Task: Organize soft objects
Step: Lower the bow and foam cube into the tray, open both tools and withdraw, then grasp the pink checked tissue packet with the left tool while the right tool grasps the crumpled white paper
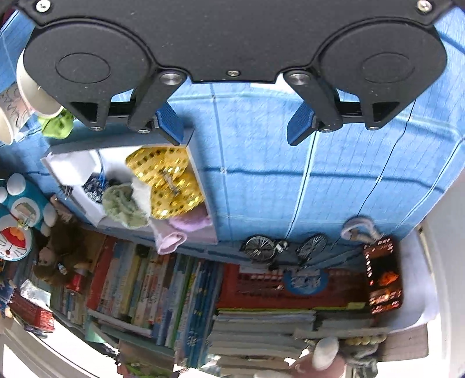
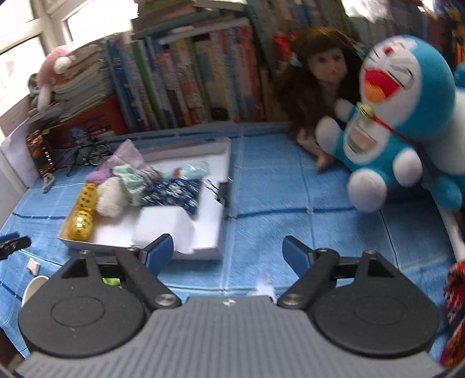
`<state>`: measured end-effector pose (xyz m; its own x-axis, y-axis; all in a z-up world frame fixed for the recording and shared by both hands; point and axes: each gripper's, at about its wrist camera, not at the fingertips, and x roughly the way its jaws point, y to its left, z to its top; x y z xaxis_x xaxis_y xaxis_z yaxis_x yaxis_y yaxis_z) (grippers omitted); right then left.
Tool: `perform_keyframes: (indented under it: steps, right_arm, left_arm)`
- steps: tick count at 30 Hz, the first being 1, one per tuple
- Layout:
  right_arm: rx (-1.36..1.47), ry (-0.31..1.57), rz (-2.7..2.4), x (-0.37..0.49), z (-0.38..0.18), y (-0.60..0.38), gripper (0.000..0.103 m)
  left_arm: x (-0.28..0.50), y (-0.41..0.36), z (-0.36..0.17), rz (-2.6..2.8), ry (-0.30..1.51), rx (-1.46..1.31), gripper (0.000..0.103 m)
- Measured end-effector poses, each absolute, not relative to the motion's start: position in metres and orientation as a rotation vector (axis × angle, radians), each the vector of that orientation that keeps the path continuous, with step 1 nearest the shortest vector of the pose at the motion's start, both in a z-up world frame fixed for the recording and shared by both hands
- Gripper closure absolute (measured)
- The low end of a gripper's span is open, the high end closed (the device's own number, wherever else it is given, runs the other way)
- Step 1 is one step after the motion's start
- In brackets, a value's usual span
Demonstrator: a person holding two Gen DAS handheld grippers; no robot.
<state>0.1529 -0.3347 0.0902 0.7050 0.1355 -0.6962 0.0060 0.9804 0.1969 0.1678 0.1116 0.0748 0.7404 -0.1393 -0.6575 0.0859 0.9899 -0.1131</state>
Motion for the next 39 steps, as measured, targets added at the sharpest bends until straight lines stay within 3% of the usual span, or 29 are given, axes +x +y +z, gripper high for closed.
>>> perform_keyframes:
  steps: [10,24,37,39]
  right_arm:
    - [0.184,0.901,0.013,0.153,0.053,-0.350,0.012]
    - [0.180,0.959,0.018,0.158,0.030,-0.343,0.023]
    - [0.167,0.969,0.011,0.163,0.022,-0.340,0.029]
    - [0.163,0.966,0.011,0.163,0.022,-0.339,0.035]
  left_arm:
    - [0.150,0.130,0.041,-0.082,0.793,-0.075,0.026]
    - [0.138,0.124,0.027,-0.121,0.781,0.047,0.027]
    - [0.146,0.123,0.020,-0.133,0.779,0.032,0.046]
    - [0.146,0.123,0.020,-0.133,0.778,0.030,0.051]
